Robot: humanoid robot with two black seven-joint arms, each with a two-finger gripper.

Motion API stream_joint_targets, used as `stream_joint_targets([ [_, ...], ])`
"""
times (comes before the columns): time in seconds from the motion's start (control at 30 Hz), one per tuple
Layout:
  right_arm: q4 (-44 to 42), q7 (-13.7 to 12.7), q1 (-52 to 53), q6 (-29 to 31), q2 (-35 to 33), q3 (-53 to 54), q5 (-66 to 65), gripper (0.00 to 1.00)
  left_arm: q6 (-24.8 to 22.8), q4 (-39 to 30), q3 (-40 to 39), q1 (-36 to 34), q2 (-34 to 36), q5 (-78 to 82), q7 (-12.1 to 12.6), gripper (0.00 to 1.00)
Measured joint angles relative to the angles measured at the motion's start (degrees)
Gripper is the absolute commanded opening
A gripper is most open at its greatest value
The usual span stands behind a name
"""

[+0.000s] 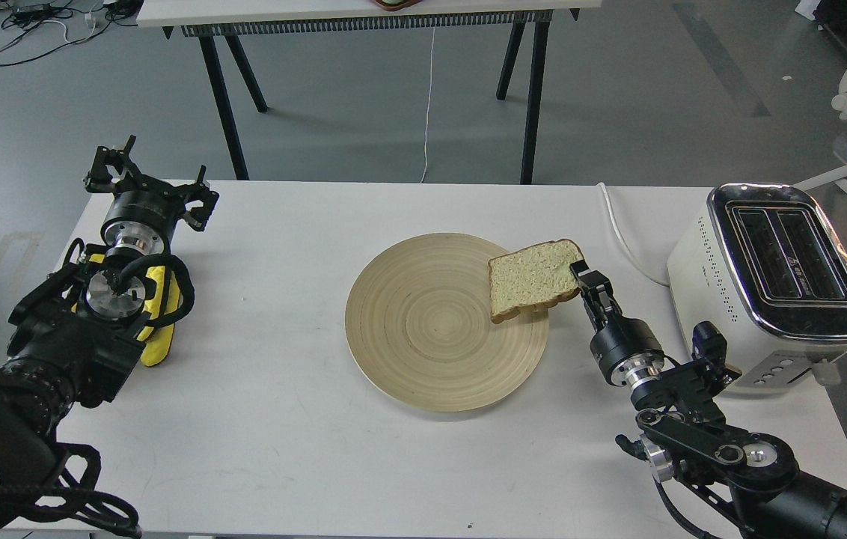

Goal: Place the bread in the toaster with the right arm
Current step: 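Lift the bread slice up and over above the toaster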

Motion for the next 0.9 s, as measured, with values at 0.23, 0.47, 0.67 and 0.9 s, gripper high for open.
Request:
stream_joint_targets([
  [0.23, 15.15, 0.00, 2.55, 0.00, -15.91, 10.66, -0.02, 0.00, 0.00, 0.00, 0.00, 0.00, 0.00, 0.00, 0.00, 1.00],
  [0.47, 22.64, 0.00, 2.30, 0.01, -38.20, 15.21, -0.58, 0.00, 0.00, 0.00, -0.01, 0.00, -0.05, 0.02, 0.00, 1.00],
  [0.67, 20.33, 0.00, 0.95, 0.00, -50.76, 10.78, -5.33, 0.00, 0.00, 0.00, 0.02, 0.00, 0.00, 0.02, 0.00, 1.00],
  [0.9, 16.57, 0.00, 0.55, 0.00, -53.26, 0.80, -8.16, 0.00, 0.00, 0.00, 0.00, 0.00, 0.01, 0.02, 0.00, 1.00],
])
